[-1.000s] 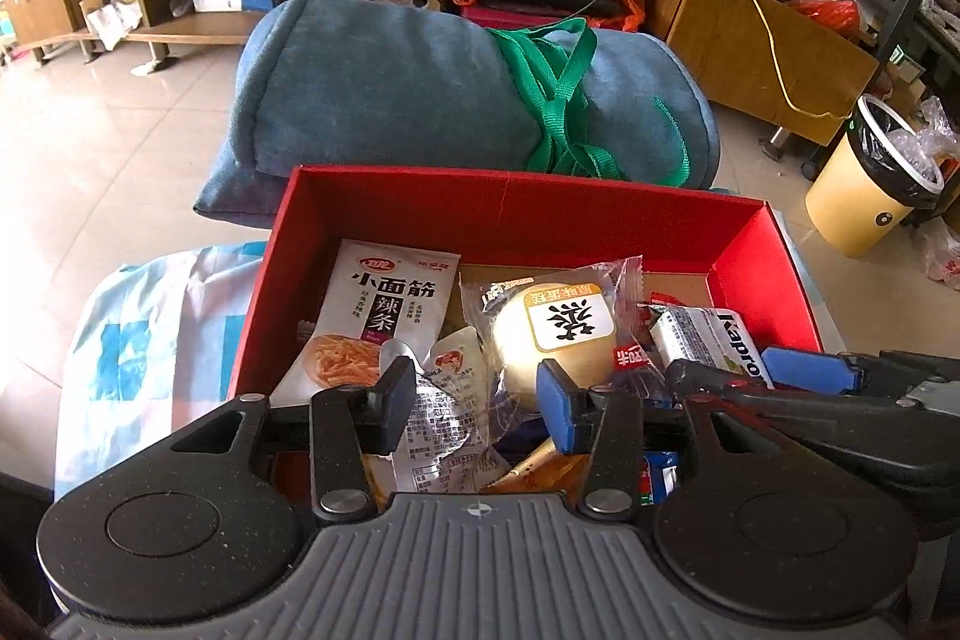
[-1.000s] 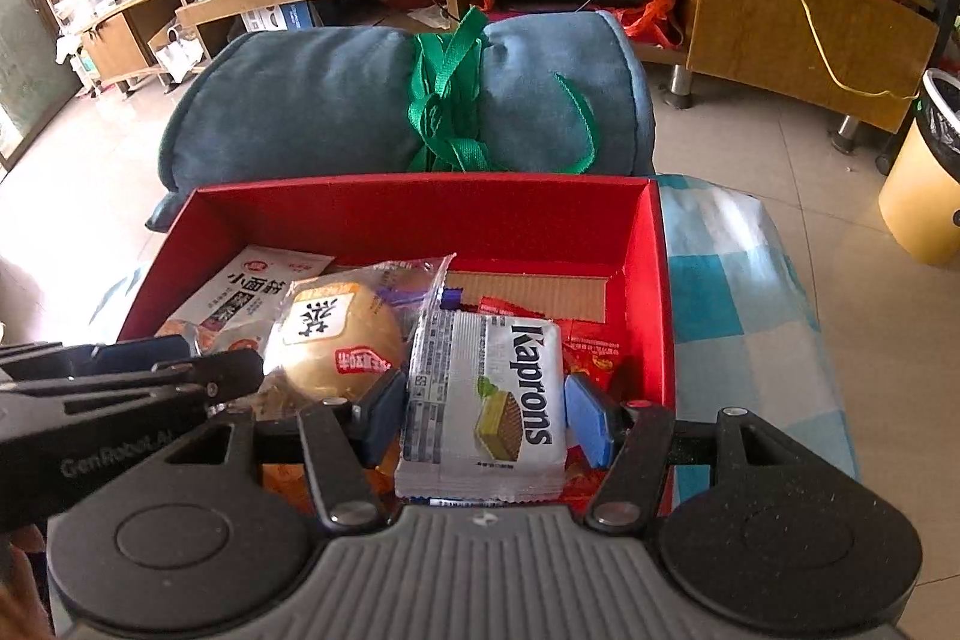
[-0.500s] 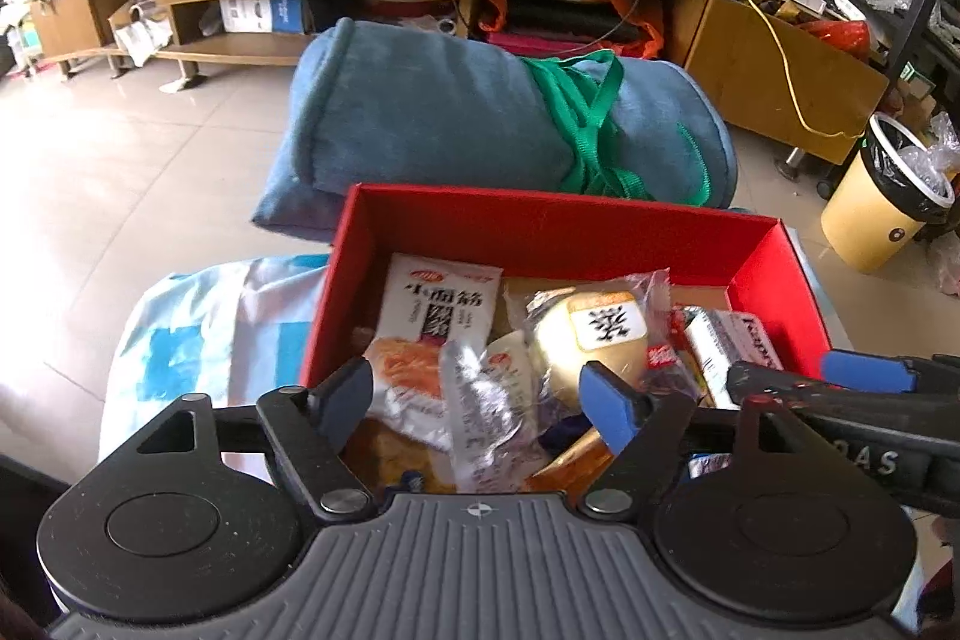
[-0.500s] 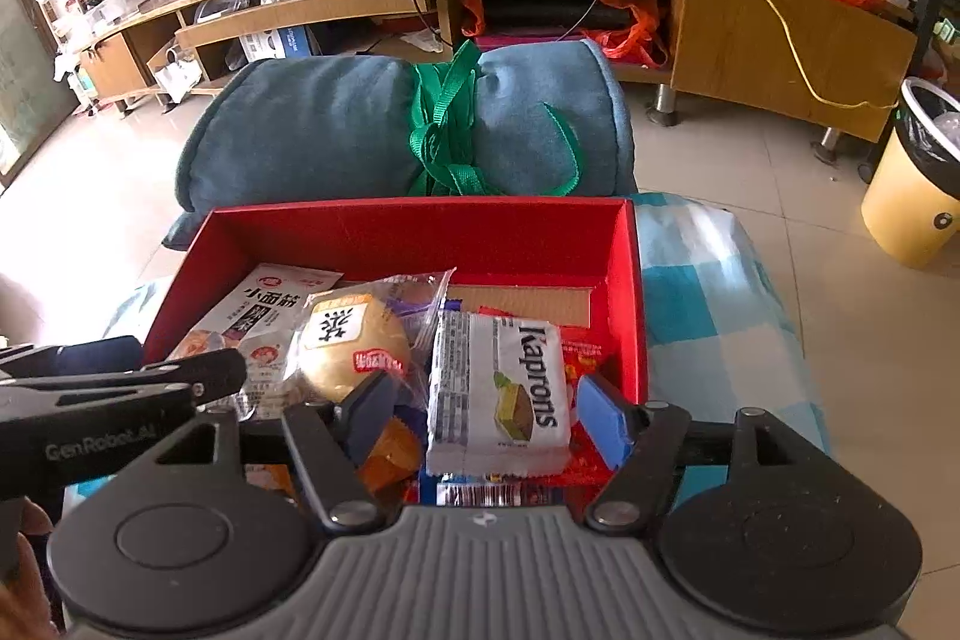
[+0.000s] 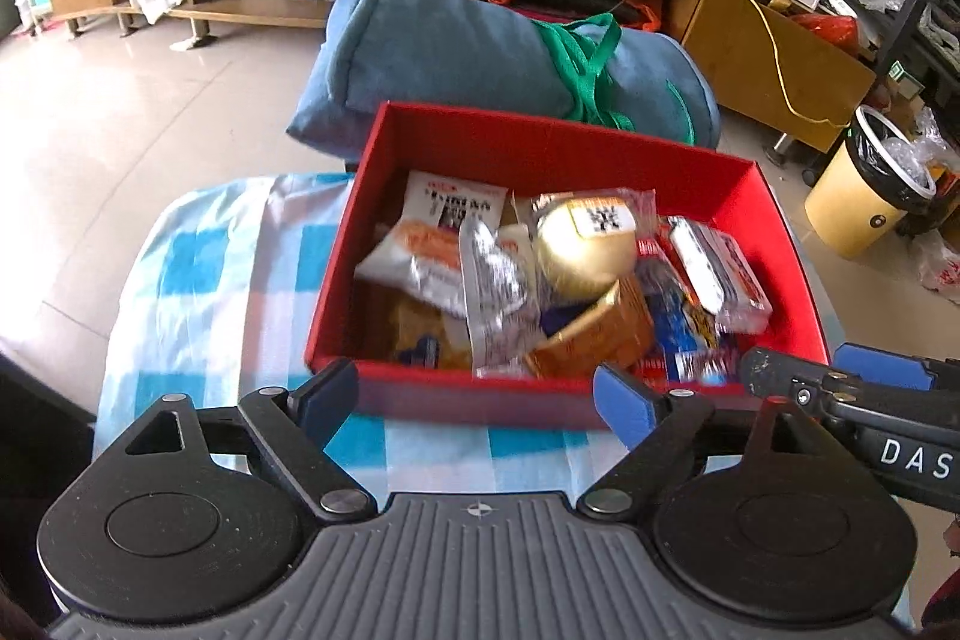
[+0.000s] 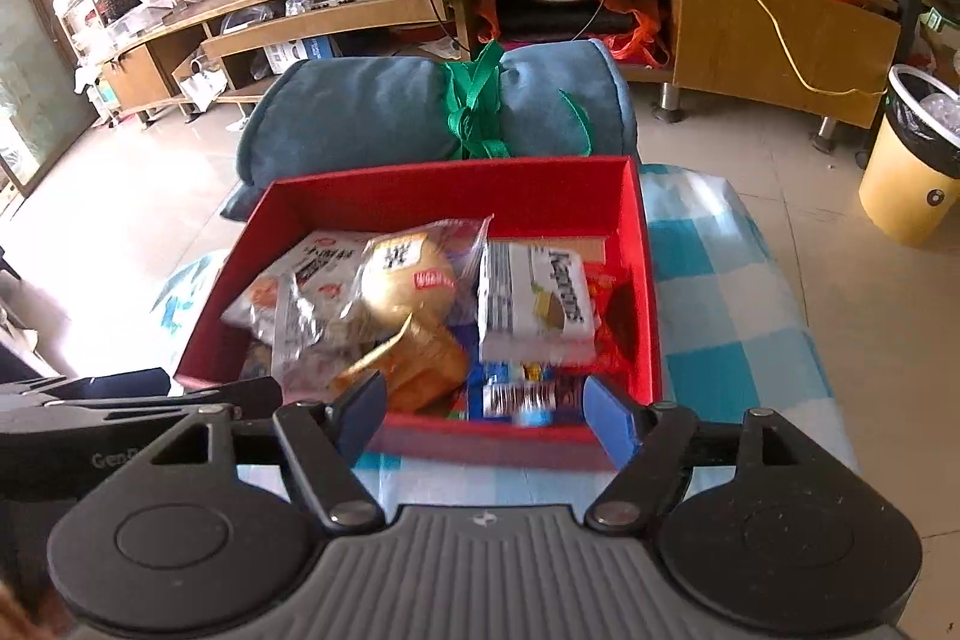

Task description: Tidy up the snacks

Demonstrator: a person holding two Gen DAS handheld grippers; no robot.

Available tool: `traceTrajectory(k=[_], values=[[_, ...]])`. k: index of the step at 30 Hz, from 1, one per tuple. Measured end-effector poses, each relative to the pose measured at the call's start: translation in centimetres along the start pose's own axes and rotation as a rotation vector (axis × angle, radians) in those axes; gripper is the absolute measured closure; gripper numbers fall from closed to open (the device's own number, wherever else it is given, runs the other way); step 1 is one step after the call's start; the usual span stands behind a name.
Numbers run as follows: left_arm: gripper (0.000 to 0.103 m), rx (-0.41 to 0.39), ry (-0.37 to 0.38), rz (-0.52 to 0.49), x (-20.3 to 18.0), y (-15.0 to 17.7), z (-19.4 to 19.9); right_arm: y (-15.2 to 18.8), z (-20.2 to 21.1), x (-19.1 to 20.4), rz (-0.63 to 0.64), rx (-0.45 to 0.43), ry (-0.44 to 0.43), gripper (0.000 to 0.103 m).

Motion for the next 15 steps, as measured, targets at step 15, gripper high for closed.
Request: traceTrajectory(k=[15], values=[[0.013, -0.003, -0.018, -0.052, -1.3, 5.3, 2.5, 5.0, 2.6, -0.3, 0.014, 0.021, 0.014, 0.034]])
Point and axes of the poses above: each gripper's, at about its wrist camera, not at the fingertips, and z roughly against the way its jaws point, x to its left, y to its underside, the point moved 1 cm from there along -z, roughly the way its jaws point, and after that the axes turned 14 degrees about y, right-handed, at the moved point
